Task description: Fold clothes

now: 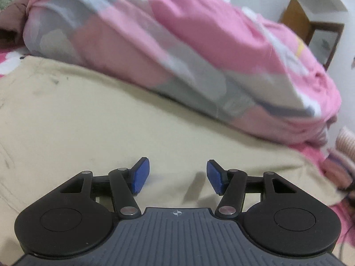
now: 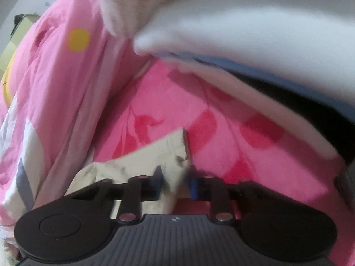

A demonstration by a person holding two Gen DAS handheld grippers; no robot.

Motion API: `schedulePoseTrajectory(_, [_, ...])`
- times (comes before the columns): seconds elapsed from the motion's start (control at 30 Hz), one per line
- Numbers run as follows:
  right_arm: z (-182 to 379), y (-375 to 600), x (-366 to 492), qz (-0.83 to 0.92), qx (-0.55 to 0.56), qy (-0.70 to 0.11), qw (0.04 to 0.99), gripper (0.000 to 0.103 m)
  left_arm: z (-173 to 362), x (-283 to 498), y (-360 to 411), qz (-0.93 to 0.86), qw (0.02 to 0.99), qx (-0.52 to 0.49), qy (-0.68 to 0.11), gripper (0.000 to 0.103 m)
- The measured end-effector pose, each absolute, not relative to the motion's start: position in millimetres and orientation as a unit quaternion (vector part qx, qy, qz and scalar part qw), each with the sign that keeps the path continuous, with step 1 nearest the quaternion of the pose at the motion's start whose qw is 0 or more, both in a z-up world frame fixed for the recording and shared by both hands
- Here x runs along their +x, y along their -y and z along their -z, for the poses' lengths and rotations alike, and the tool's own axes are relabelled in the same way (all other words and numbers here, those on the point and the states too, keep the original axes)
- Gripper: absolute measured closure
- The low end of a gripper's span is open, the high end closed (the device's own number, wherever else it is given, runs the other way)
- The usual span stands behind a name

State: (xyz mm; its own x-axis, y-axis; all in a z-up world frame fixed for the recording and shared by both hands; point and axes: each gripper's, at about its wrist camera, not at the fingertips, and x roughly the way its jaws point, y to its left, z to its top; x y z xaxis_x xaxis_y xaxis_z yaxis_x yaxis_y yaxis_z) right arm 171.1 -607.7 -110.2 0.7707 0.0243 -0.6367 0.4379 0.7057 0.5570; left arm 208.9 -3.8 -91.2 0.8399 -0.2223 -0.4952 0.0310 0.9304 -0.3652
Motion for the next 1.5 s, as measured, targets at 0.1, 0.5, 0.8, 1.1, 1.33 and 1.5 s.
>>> schedulePoseTrajectory(0.1, [78.9,585.2,185.5,0.098,0.292,-0.277,0.91,0.083,92.6,207.8,3.3,0.069,0.943,-0.177,-0.272,0.046])
schedulePoseTrajectory(0.5, [77.8,355.8,151.5,-0.173,-0.248,-0.261,0.917,0.086,97.4,208.5,-2.8,0.074,0.941,-0.193,-0.268,0.046])
schedulePoseTrajectory(0.8, [71.0,538.8,136.5,0.035,0.097,-0.28,0.955,0.085,99.9,208.5,-5.6,0.078,0.939,-0.204,-0.266,0.046])
schedulePoseTrajectory(1.1, [121.2,622.0,117.3,0.038,0.43,-0.321,0.843,0.079,100.2,209.2,-4.8,0.077,0.939,-0.203,-0.267,0.046])
schedulePoseTrajectory(1.33, [103.9,596.7,92.2,0.033,0.338,-0.388,0.857,0.078,100.6,210.3,-4.1,0.075,0.939,-0.198,-0.269,0.046])
schedulePoseTrajectory(1.5, [78.0,601.6,109.1,0.05,0.314,-0.347,0.882,0.065,100.5,210.0,-3.3,0.074,0.94,-0.196,-0.27,0.046])
